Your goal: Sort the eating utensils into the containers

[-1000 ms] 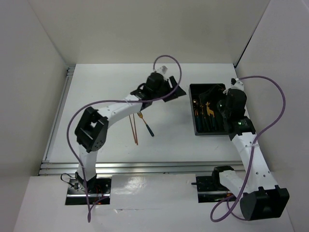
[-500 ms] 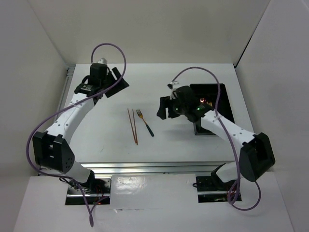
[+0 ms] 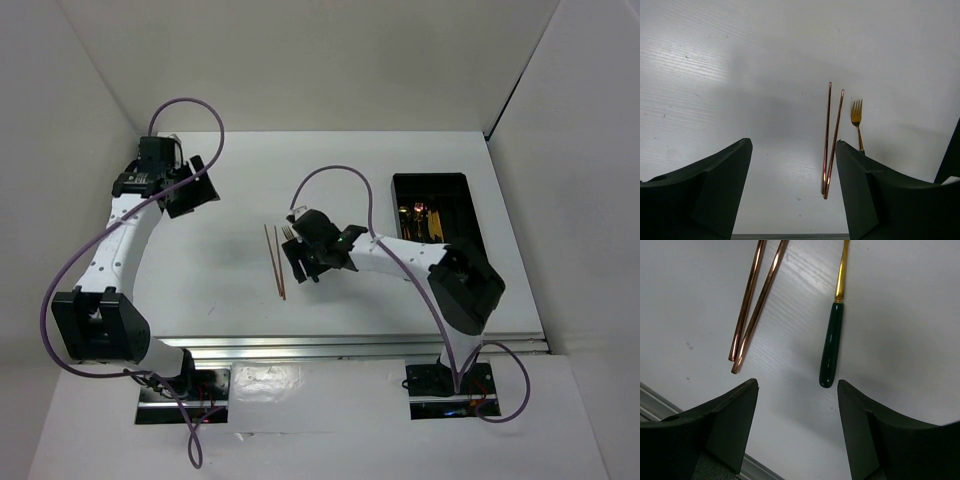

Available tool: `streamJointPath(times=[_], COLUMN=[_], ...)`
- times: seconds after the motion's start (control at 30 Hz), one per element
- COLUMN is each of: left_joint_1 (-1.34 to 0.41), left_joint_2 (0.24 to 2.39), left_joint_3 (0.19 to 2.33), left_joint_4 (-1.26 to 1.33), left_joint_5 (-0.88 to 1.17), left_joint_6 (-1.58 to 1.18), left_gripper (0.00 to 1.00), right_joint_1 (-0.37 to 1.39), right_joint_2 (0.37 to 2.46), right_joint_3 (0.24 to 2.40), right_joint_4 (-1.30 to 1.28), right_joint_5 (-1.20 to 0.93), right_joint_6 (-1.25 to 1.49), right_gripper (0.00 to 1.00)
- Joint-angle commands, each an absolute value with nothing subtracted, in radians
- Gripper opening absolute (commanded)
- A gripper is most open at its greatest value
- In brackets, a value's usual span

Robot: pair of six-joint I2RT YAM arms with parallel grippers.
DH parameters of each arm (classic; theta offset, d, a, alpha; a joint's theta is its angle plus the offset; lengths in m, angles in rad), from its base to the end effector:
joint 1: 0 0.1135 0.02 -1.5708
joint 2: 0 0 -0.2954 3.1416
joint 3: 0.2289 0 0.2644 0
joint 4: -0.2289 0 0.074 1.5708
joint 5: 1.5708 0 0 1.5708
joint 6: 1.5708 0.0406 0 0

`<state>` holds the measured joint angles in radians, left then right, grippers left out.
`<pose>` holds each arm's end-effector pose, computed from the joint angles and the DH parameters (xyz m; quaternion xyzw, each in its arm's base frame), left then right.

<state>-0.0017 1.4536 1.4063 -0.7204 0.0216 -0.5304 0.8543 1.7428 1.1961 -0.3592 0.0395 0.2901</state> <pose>0.3280 -0.0014 0.3750 -0.2364 0.8895 -0.1123 0.3745 0.2589 0.2949 0.2318 -0.2569 0.9095 0.1610 0.2844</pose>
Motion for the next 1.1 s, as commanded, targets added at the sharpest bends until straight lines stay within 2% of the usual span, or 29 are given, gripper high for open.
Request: streamJointPath(times=[0.0,0.5,0.73,1.07], left_joint_1=[0.032,0.064,0.074,0.086], left_joint_2=[1.466,1.522,1.522,1.531], left_joint_3=[1.391,1.35,1.341,1.313], left_joint_4=[-0.723,-0.641,-0.623,-0.586], left_joint_5=[0.086,0.143,0.143,0.167], left_joint_6=[-0.459,-0.449,-0.449,-0.459], left_gripper=[0.81,0.79,0.79,0.79], right_joint_1=[0.89,0.89,0.854,0.831], right_joint_2=[1.79,1.94,1.953,1.962], right_joint_3=[1.261,1.385,1.367,1.325], right_joint_4=[-0.403,-0.442,-0.433,-0.43], right_joint_5=[0.121,0.187,0.166,0.137], right_joint_6=[0.311,0.313,0.322,0.322], right_gripper=[0.72,0.69,0.66,0.57])
